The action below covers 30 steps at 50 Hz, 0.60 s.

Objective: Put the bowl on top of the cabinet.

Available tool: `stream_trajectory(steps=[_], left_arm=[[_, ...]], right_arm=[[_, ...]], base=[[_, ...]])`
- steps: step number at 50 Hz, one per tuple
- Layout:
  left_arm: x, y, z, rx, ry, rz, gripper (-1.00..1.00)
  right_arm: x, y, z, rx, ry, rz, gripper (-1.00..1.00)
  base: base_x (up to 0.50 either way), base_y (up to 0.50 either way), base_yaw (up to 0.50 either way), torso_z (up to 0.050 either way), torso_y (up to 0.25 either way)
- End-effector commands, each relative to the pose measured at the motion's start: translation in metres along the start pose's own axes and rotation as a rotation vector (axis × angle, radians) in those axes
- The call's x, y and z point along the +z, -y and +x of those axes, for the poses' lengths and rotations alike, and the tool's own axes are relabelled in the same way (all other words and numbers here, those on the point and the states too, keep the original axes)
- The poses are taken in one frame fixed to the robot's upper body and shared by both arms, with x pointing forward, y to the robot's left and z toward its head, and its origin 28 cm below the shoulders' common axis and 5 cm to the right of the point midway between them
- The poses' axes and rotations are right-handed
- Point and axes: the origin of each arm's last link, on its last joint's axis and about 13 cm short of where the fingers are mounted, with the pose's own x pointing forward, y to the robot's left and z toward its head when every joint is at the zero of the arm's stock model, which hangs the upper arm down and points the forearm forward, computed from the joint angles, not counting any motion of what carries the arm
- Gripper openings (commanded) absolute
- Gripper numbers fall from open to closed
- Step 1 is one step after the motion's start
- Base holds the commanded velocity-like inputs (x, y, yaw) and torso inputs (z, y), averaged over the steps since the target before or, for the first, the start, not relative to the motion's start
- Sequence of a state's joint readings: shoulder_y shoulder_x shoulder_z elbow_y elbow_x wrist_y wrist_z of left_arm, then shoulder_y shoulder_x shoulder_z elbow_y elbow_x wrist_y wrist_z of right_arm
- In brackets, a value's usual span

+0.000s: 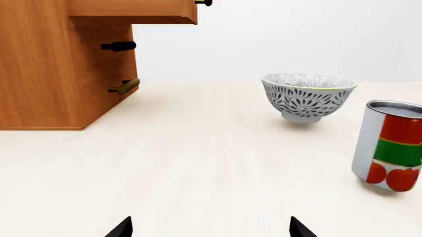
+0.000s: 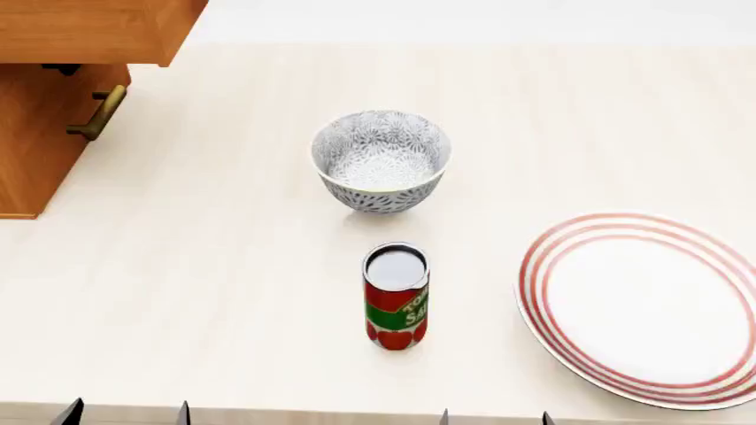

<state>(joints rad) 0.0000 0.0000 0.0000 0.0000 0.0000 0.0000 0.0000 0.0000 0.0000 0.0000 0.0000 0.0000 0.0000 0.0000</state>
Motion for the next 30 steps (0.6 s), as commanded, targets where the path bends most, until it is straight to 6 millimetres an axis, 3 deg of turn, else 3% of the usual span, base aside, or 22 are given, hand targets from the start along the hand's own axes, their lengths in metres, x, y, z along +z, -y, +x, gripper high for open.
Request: stream_trajectory(steps=[1, 25, 30], left_arm=[[0.0002, -0.0001, -0.0001, 0.001, 0.001, -0.001, 1.0], [0.0004, -0.0003, -0.0002, 0.004, 0.001, -0.003, 1.0], [0.0004, -0.0002, -0.0004, 0.004, 0.001, -0.003, 1.0]], right_arm=[[-0.0006, -0.0004, -0.001, 0.023, -0.001, 0.021, 1.0], [-0.0018, -0.0004, -0.0014, 0.026, -0.009, 0.015, 1.0], [-0.0013, -0.0005, -0.0007, 0.021, -0.014, 0.008, 1.0]], base=[[0.0, 0.0, 0.0, 0.0, 0.0], [0.0, 0.0, 0.0, 0.0, 0.0], [0.0, 0.46, 0.0, 0.0, 0.0]])
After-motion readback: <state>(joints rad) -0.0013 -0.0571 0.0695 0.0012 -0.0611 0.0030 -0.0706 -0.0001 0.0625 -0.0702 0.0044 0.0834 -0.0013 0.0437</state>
